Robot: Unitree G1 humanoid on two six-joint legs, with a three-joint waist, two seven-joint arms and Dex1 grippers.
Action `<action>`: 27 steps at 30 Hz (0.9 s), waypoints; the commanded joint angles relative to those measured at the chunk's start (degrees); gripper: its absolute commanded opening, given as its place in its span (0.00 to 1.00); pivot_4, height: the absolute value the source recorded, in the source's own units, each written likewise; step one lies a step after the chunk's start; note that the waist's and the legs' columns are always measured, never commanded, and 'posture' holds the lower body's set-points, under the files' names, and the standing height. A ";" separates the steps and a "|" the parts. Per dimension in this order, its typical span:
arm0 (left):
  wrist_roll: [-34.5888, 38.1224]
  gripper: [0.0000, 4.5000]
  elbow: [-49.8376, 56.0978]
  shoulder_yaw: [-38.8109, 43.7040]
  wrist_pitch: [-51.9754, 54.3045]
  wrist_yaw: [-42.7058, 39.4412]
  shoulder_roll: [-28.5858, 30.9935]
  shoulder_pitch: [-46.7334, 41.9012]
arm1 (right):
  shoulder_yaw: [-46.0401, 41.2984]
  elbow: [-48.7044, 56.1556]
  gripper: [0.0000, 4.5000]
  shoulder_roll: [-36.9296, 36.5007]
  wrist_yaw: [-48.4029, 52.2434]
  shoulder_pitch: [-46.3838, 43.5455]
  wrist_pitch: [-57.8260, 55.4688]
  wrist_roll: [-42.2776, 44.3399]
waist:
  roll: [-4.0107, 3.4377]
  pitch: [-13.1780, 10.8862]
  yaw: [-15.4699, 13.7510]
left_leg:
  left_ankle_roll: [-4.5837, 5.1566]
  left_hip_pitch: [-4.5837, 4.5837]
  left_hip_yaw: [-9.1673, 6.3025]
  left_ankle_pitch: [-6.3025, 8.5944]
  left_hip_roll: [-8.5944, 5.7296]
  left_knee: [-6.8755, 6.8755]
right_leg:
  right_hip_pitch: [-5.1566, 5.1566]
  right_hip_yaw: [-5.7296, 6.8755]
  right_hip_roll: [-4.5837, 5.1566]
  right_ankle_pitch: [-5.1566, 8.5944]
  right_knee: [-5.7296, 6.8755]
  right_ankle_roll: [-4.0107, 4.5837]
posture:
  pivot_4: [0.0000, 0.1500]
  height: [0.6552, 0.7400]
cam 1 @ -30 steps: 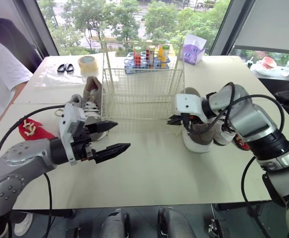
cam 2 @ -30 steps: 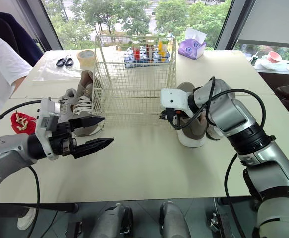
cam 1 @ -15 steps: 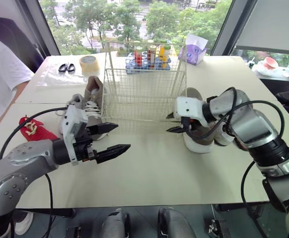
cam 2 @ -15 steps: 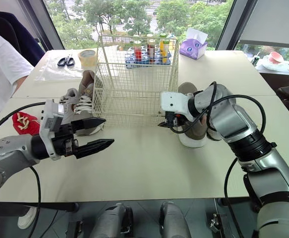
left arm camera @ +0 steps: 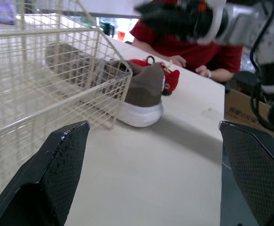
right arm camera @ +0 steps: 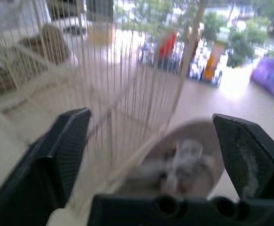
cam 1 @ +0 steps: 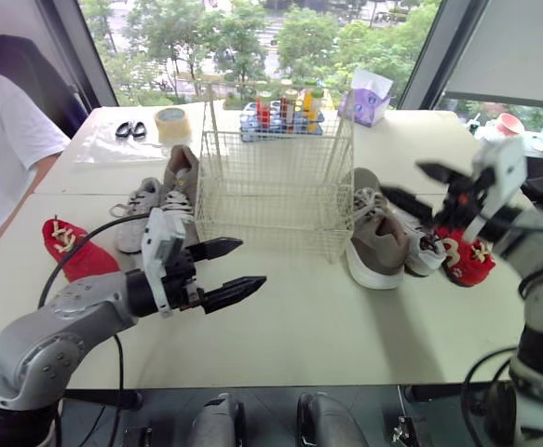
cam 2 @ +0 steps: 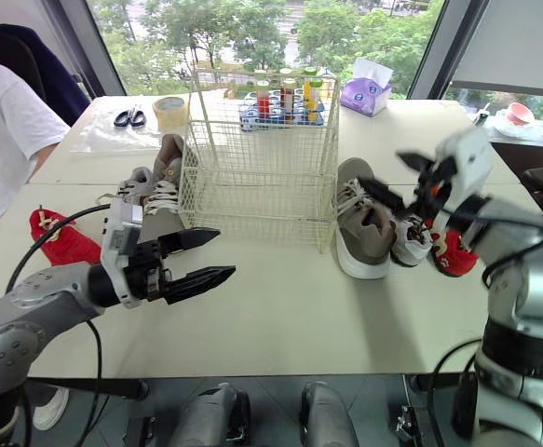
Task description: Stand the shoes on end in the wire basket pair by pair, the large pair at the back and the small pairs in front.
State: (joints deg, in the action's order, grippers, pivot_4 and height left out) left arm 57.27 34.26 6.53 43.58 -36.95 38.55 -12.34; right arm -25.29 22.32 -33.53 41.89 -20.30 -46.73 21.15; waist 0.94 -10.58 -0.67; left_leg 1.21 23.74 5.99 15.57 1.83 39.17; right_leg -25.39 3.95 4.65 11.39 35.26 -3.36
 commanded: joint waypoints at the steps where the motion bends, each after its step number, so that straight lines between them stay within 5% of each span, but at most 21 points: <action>1: -2.88 1.00 -2.02 -1.25 -2.22 -2.99 0.21 -2.24 | -2.17 7.31 0.99 2.44 -6.07 5.58 3.58 -0.76 | -0.01 0.01 0.21 | 0.00 -0.05 0.00 0.00 0.00 -0.01 | 0.02 0.00 -0.06 0.01 0.02 -0.02 | 1.00 1.00; 9: -6.03 1.00 -1.94 -4.48 -3.40 -4.54 -1.91 -3.02 | 2.32 12.92 0.99 12.08 -17.21 12.66 2.77 0.49 | -0.04 0.02 0.34 | -0.02 -0.22 0.02 0.00 0.10 -0.09 | 0.07 -0.09 -0.08 0.04 0.09 -0.02 | 1.00 1.00; 27: -6.30 1.00 -0.44 -0.91 -2.86 -3.27 -1.01 -1.13 | 11.14 -4.89 0.99 15.00 -24.86 12.59 15.56 -6.00 | -0.02 0.04 0.06 | 0.00 -0.23 0.01 0.01 0.09 -0.08 | 0.13 -0.13 -0.06 0.06 0.00 0.01 | 1.00 1.00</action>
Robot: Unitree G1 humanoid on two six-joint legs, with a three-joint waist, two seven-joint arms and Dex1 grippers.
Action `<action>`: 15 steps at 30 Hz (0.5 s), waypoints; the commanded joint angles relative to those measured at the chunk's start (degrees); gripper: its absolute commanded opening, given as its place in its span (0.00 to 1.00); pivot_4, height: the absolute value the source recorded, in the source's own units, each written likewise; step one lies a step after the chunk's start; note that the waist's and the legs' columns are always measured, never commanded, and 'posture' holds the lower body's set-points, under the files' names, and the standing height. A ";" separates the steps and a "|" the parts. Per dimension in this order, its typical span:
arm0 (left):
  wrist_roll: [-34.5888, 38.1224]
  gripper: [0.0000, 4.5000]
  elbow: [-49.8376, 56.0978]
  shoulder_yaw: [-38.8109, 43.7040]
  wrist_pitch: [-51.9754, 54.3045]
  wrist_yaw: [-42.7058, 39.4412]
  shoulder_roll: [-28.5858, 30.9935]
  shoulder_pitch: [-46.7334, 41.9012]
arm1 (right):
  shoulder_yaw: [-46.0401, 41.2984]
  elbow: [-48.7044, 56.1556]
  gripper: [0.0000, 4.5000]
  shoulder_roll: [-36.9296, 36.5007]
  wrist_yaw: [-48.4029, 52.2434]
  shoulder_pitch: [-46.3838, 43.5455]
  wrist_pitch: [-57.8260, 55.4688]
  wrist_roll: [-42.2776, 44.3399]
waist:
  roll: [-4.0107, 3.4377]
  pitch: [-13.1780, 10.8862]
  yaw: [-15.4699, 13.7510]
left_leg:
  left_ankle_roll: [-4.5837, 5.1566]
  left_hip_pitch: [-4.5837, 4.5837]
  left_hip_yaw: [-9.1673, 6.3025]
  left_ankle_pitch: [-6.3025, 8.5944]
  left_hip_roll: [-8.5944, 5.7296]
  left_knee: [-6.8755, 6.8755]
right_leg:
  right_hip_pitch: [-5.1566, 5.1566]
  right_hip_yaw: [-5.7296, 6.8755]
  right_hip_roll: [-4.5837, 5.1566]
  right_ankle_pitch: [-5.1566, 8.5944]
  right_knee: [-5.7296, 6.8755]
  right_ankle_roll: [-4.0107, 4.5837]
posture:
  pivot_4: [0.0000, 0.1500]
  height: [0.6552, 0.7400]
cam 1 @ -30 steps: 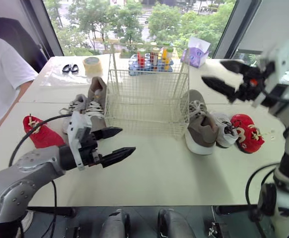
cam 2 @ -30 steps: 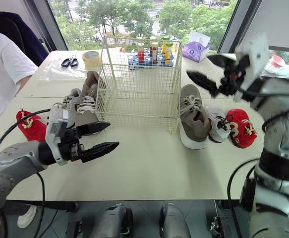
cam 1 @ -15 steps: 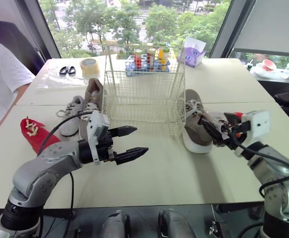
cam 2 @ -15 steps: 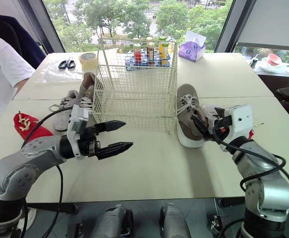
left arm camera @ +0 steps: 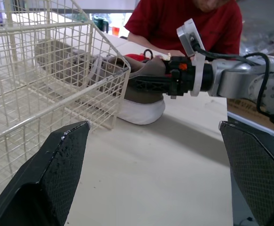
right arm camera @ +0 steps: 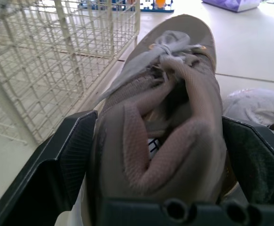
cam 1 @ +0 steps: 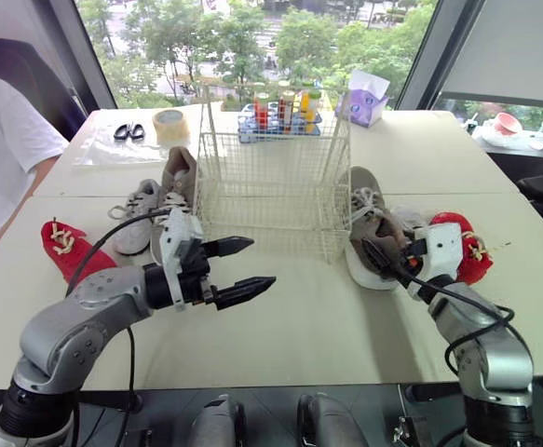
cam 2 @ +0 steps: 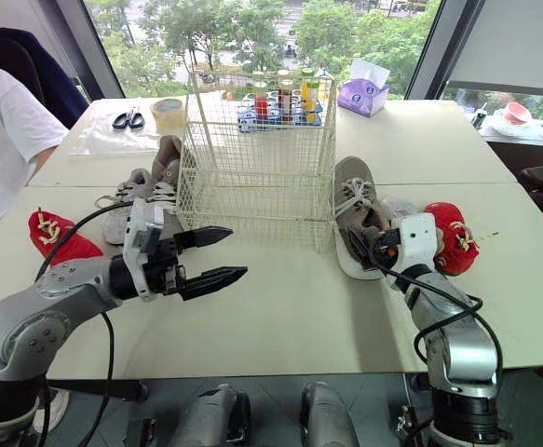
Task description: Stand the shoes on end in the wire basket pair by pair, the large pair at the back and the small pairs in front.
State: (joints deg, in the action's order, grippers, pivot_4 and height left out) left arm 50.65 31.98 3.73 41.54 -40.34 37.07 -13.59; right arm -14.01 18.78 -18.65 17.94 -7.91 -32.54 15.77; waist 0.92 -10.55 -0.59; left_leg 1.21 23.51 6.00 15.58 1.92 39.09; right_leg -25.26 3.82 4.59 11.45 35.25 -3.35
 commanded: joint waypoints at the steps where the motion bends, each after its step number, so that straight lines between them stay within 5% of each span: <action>1: 0.22 1.00 1.75 1.98 -0.86 0.08 0.56 0.18 | 0.35 -1.58 0.93 0.37 -1.14 0.50 1.93 -0.83 | 0.00 0.00 -0.01 | 0.00 0.00 0.00 0.00 0.00 0.00 | 0.01 0.00 0.01 0.00 0.00 0.00 | 1.00 1.00; 11: 0.23 1.00 1.14 2.32 -0.67 -0.32 1.08 -0.46 | 3.32 -1.24 0.07 1.49 -2.30 3.12 4.43 -1.42 | 0.09 0.08 0.05 | -0.01 -0.01 -0.03 0.01 0.03 0.00 | 0.01 0.01 0.00 0.01 -0.01 0.00 | 1.00 1.00; 15: 2.52 1.00 -0.45 3.40 1.08 -1.78 2.48 -2.39 | 1.20 0.07 0.04 1.28 -4.44 0.93 6.63 -1.87 | 0.10 0.09 0.02 | 0.00 -0.01 -0.02 0.01 0.04 -0.01 | 0.01 0.01 0.01 0.01 -0.03 0.00 | 1.00 1.00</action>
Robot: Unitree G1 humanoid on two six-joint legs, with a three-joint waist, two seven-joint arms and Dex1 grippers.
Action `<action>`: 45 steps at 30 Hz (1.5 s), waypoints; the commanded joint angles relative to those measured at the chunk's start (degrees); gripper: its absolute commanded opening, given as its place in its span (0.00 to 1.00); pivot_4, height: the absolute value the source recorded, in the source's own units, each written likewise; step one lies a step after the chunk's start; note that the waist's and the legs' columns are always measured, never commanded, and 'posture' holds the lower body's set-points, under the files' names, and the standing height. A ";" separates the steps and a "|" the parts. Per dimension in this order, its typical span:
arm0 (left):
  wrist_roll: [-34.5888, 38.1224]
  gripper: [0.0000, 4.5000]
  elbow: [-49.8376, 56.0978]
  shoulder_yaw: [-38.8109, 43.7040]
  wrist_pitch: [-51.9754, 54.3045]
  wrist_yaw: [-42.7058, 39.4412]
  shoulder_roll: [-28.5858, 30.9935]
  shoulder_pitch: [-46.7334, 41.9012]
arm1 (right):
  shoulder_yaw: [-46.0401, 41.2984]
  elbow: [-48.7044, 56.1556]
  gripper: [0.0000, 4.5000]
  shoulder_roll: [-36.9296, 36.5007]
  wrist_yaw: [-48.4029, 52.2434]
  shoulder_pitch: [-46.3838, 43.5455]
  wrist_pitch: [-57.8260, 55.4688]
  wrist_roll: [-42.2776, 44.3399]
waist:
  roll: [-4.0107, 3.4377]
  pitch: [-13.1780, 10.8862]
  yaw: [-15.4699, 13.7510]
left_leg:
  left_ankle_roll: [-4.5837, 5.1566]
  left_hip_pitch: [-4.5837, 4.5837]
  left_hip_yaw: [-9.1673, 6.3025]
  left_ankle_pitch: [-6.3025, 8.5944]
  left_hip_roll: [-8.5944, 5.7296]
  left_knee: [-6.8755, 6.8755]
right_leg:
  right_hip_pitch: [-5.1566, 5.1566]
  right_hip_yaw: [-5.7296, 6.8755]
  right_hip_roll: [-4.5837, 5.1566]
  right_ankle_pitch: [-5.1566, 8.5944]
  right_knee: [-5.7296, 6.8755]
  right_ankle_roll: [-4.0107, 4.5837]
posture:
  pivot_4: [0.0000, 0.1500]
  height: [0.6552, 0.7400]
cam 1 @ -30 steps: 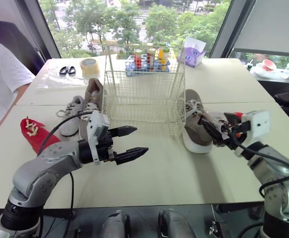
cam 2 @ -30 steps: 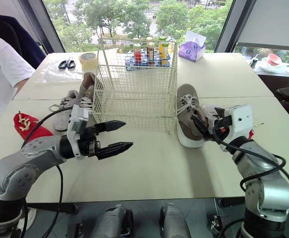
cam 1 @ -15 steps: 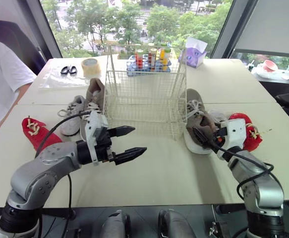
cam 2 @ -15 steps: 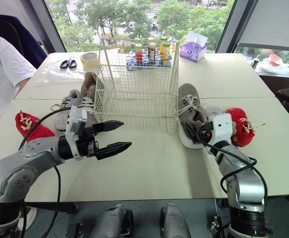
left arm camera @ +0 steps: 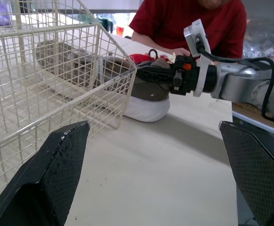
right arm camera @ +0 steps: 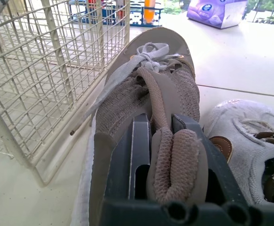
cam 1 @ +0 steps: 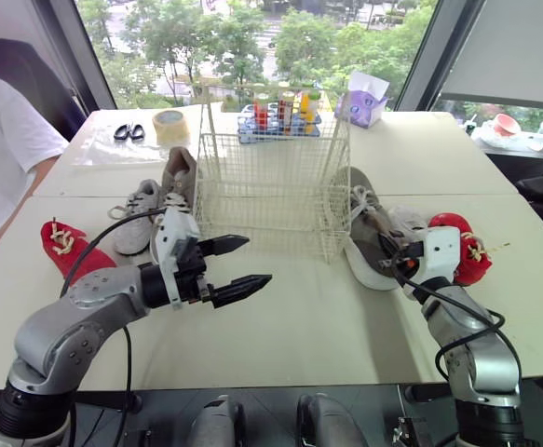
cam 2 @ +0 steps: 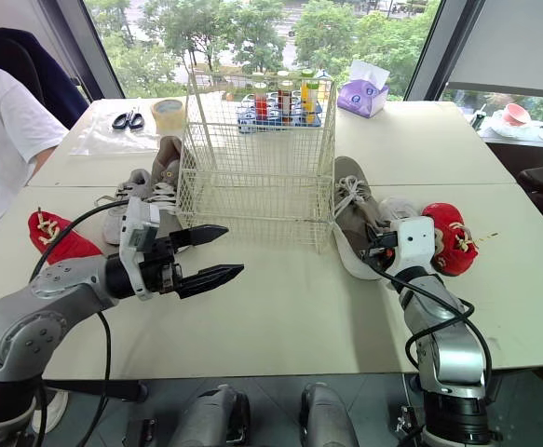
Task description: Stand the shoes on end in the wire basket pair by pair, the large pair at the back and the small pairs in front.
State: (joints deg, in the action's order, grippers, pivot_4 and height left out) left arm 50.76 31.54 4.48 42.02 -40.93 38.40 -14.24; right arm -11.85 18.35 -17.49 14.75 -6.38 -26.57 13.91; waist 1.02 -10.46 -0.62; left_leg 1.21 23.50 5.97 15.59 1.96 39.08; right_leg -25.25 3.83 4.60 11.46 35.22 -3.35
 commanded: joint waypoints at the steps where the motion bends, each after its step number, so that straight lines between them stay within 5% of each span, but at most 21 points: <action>1: 3.67 1.00 -0.69 3.33 1.42 -1.65 1.53 -2.37 | -2.44 1.00 0.04 -0.08 -2.26 -2.52 0.87 0.42 | -0.01 -0.01 0.06 | 0.00 0.00 0.00 0.00 0.00 0.00 | 0.00 0.00 0.00 0.00 -0.01 0.00 | 1.00 1.00; 13: 13.80 1.00 -12.48 8.74 7.42 -3.10 2.53 -15.31 | -12.59 7.90 0.04 -13.93 -4.11 -28.54 -5.99 8.15 | -0.61 -0.40 0.07 | 0.04 0.34 0.00 0.00 -0.11 -0.05 | -0.31 0.08 -0.04 -0.01 0.05 -0.38 | 1.00 1.00; 21: 14.49 1.00 -27.79 13.42 8.60 -1.00 3.83 -30.07 | -2.94 2.78 0.04 -29.83 18.49 -43.83 -2.36 12.34 | -0.63 -0.46 0.57 | 0.16 0.35 0.06 0.06 -0.16 -0.02 | -0.30 0.04 0.00 0.00 -0.01 -0.40 | 1.00 1.00; 30: 11.34 1.00 -46.40 14.22 12.05 -8.72 11.03 -43.07 | 6.17 -4.95 0.04 -28.31 35.15 -53.34 10.88 11.74 | -0.46 -0.55 1.23 | 0.16 0.35 0.14 0.07 -0.11 -0.02 | -0.29 0.06 0.07 0.01 -0.01 -0.55 | 1.00 1.00; 41: 2.97 1.00 -56.81 11.35 10.50 -16.66 10.90 -53.53 | 10.78 -5.71 0.04 -25.64 40.47 -53.10 19.18 7.43 | -0.30 -0.64 1.28 | -0.09 0.54 0.13 -0.07 -0.14 0.10 | -0.35 0.10 0.11 0.01 -0.03 -0.57 | 1.00 1.00; 45: 0.80 0.72 -59.61 10.83 10.03 -20.14 10.14 -54.77 | 11.31 -5.26 0.04 -24.98 40.45 -52.85 20.04 6.50 | -0.30 -0.64 1.35 | -0.12 0.53 0.17 -0.09 -0.15 0.10 | -0.37 0.09 0.10 0.01 0.00 -0.57 | 1.00 1.00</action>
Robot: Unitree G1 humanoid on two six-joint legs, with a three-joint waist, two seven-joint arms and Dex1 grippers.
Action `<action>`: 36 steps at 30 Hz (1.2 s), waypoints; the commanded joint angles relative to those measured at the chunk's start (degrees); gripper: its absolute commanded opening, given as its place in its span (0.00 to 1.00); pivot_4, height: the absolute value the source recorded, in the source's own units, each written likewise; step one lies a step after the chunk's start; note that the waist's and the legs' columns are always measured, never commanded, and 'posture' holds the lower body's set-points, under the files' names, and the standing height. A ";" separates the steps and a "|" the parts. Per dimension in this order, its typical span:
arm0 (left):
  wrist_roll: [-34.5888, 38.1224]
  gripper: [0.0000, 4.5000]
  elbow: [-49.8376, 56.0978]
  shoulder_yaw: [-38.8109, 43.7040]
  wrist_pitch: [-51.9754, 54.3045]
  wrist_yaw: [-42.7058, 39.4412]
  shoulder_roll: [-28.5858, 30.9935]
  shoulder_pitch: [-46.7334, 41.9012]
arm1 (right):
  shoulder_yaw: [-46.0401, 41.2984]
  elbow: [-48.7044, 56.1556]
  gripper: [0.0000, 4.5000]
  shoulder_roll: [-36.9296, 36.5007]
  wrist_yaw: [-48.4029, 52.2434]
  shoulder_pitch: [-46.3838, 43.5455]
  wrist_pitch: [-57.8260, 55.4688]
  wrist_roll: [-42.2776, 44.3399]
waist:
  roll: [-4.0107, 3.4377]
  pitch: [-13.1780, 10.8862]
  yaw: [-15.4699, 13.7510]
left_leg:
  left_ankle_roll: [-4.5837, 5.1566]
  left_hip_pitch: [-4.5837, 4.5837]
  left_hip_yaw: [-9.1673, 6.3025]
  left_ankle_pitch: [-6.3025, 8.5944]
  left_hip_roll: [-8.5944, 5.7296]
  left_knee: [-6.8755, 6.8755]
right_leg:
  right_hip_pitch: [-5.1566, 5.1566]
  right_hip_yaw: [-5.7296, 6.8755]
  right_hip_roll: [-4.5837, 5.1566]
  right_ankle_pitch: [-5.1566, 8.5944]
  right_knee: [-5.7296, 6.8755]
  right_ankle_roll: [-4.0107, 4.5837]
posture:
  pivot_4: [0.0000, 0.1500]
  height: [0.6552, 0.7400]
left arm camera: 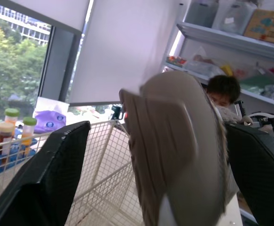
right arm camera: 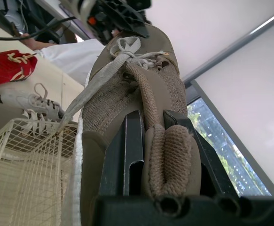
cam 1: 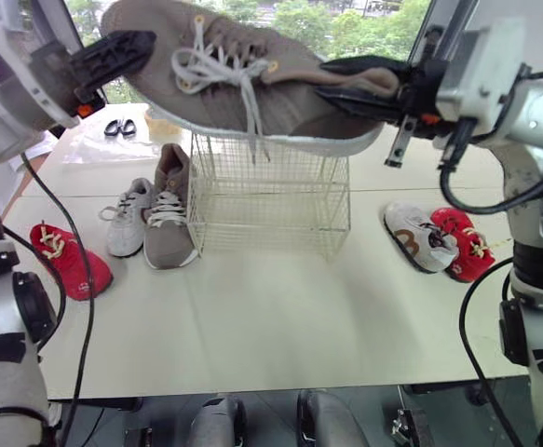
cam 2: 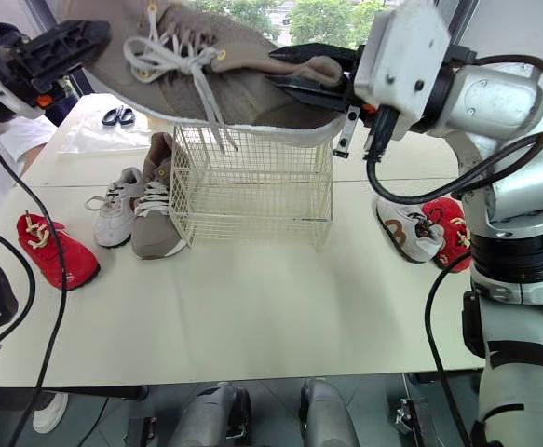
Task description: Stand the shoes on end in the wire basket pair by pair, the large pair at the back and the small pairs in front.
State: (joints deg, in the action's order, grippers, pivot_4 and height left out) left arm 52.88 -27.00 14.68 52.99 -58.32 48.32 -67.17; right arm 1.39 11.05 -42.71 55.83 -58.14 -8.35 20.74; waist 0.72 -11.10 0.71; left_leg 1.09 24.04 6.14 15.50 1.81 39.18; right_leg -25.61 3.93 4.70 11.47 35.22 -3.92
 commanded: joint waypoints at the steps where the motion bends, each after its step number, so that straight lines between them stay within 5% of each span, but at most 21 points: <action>1: -1.41 0.62 -1.31 0.85 -0.74 -3.01 0.01 -2.07 | -1.84 2.28 0.04 0.15 -0.59 -0.95 1.98 -0.63 | 0.00 0.00 0.02 | 0.00 0.00 0.00 0.00 0.00 0.00 | -0.02 0.00 0.00 0.00 0.01 0.00 | 1.00 1.00; 6: -1.98 0.17 -0.94 1.52 0.20 -4.03 -0.65 -2.12 | -2.03 3.40 0.04 0.02 -0.97 -0.67 0.88 -1.22 | 0.00 0.00 0.01 | -0.02 0.11 -0.01 -0.01 0.02 0.00 | -0.14 -0.02 0.00 -0.01 0.05 -0.01 | 1.00 1.00; 10: -2.06 0.11 -0.40 2.89 0.66 -1.96 -1.43 -1.78 | -2.93 3.26 0.04 -0.12 -2.09 -0.01 -0.35 -1.55 | 0.00 0.00 -0.06 | -0.03 0.12 -0.01 -0.02 0.02 0.01 | -0.14 -0.02 0.00 -0.01 0.07 -0.01 | 1.00 1.00; 14: 1.19 0.11 3.14 8.50 2.56 4.88 -3.51 0.68 | -7.42 1.29 0.45 -0.41 -6.51 1.19 -6.68 0.93 | 0.01 0.00 -0.08 | -0.03 0.13 -0.03 -0.02 0.04 0.02 | -0.14 -0.02 0.03 -0.01 0.09 -0.01 | 1.00 1.00; 19: 9.21 0.11 14.58 18.47 4.78 18.54 -9.55 7.19 | -19.20 2.14 0.99 2.93 -17.59 2.38 -21.45 14.89 | 0.02 0.01 -0.08 | -0.05 0.14 -0.08 -0.03 0.05 0.03 | -0.15 -0.03 0.11 -0.06 0.18 -0.05 | 1.00 1.00; 26: 23.60 0.11 32.34 26.35 -1.28 42.16 -26.42 16.07 | -32.26 7.50 0.99 17.39 -40.40 10.24 -34.47 46.30 | 0.18 0.12 -0.22 | -0.09 -0.04 -0.23 -0.05 0.02 0.00 | 0.07 0.01 0.31 -0.08 0.20 -0.06 | 1.00 1.00; 31: 26.00 0.11 39.20 22.52 -8.97 50.68 -37.99 19.46 | -25.24 10.99 0.99 27.18 -45.81 15.89 -33.41 49.02 | 0.13 0.09 -0.11 | 0.19 -0.24 -0.17 0.10 -0.04 0.00 | 0.23 0.00 0.28 -0.21 0.19 -0.06 | 1.00 1.00; 36: 27.03 0.11 41.14 17.84 -11.86 52.64 -41.20 21.82 | -18.63 10.99 0.99 31.68 -46.47 13.73 -31.28 47.53 | 0.14 0.09 -0.06 | 0.21 -0.25 -0.16 0.10 0.00 0.00 | 0.22 -0.01 0.07 -0.21 0.15 -0.06 | 1.00 1.00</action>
State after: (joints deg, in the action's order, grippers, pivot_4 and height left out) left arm 77.71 11.35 33.64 43.09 -5.65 7.01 -44.90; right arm -18.41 20.09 -11.53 9.42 -42.02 -41.41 68.14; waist 0.86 -11.01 0.65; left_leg 1.31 23.79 5.97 15.61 1.80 39.18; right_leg -25.40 3.91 4.76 11.26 35.38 -3.98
